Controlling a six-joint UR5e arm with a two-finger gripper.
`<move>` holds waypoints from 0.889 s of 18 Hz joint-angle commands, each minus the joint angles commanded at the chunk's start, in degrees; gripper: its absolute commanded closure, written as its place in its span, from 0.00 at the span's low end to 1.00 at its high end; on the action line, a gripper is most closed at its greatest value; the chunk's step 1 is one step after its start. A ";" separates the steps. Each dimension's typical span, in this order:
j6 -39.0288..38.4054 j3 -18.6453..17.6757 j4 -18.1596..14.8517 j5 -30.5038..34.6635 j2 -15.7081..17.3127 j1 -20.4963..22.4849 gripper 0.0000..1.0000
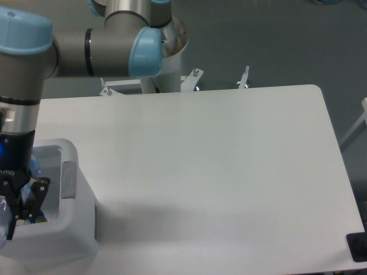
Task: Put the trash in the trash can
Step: 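Lower the bottle into the bin and open the gripper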
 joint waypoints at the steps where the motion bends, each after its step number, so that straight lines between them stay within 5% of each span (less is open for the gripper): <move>1: -0.09 -0.17 0.00 0.00 0.17 0.09 0.00; 9: 2.02 -0.27 -0.09 1.31 1.40 0.61 0.00; 16: 12.90 -0.79 -1.92 16.42 4.91 6.14 0.00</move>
